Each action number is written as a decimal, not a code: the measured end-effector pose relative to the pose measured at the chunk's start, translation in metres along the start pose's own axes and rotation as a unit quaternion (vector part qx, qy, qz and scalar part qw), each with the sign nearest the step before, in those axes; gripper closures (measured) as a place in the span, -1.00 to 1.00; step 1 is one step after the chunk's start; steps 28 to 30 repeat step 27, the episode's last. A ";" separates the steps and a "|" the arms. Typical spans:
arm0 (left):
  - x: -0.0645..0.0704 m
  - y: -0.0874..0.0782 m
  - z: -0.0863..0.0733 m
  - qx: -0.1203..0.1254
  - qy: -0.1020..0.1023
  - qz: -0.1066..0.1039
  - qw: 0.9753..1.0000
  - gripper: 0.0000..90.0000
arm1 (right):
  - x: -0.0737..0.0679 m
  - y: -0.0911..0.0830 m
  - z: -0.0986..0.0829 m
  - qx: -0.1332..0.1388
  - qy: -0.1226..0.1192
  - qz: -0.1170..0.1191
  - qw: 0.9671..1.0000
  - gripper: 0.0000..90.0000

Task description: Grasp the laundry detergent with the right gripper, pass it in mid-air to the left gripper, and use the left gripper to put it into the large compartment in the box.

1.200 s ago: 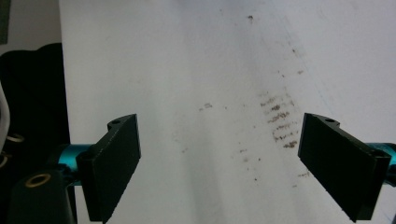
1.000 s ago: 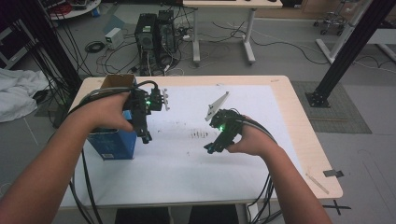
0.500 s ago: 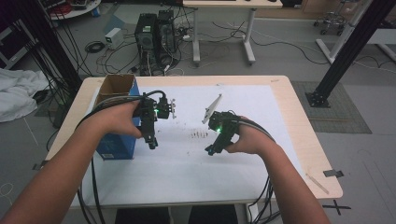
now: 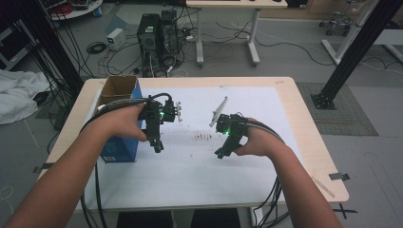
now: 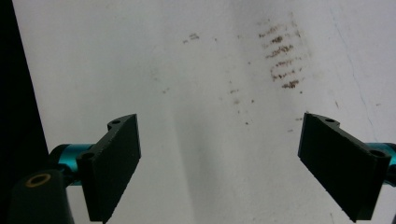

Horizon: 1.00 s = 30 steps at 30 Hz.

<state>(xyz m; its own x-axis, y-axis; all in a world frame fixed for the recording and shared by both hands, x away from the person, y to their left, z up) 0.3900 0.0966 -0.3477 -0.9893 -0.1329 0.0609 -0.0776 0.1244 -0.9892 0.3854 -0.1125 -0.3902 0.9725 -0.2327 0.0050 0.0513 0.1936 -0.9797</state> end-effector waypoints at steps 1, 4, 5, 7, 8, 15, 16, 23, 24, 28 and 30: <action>0.000 0.000 0.000 -0.001 0.003 0.000 1.000 -0.96 | 0.001 0.000 -0.001 -0.004 -0.002 -0.003 1.000 -0.73; 0.001 0.001 0.001 0.001 0.006 -0.008 1.000 -0.96 | 0.003 -0.001 -0.005 -0.018 -0.004 -0.010 1.000 -0.73; 0.002 0.002 0.001 0.002 0.007 -0.009 1.000 -0.96 | 0.004 -0.001 -0.006 -0.024 -0.002 -0.013 1.000 -0.73; 0.002 0.001 0.001 0.003 0.008 -0.011 1.000 -0.96 | 0.007 -0.003 -0.009 -0.034 -0.003 -0.020 0.999 -0.73; 0.003 0.001 0.001 0.007 0.009 -0.013 1.000 -0.96 | 0.008 -0.004 -0.010 -0.036 -0.006 -0.022 0.999 -0.73; 0.005 0.001 0.000 0.011 0.009 -0.019 1.000 -0.96 | 0.010 -0.010 -0.013 -0.046 -0.002 -0.030 0.999 -0.73; 0.005 0.000 0.000 0.012 0.010 -0.019 1.000 -0.96 | 0.010 -0.010 -0.013 -0.046 -0.003 -0.032 0.998 -0.73; 0.006 0.001 -0.001 0.008 0.011 -0.018 1.000 -0.96 | 0.010 -0.009 -0.011 -0.047 -0.002 -0.030 0.998 -0.73; 0.006 0.001 -0.001 0.008 0.011 -0.017 1.000 -0.96 | 0.010 -0.009 -0.010 -0.048 -0.001 -0.030 0.998 -0.73; 0.006 0.001 -0.002 0.009 0.011 -0.019 1.000 -0.96 | 0.010 -0.009 -0.010 -0.047 -0.001 -0.030 0.998 -0.73; 0.006 0.001 -0.002 0.009 0.011 -0.019 1.000 -0.96 | 0.010 -0.009 -0.010 -0.047 -0.001 -0.030 0.998 -0.73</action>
Point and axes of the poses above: each handheld gripper's, and its own axes: y roughly forward along the jaws, z roughly out of its top, x roughly to its right, the point moved 5 cm from there along y, roughly forward along the jaws, and after that the axes turned 11 degrees about -x, right-handed, at the moved point
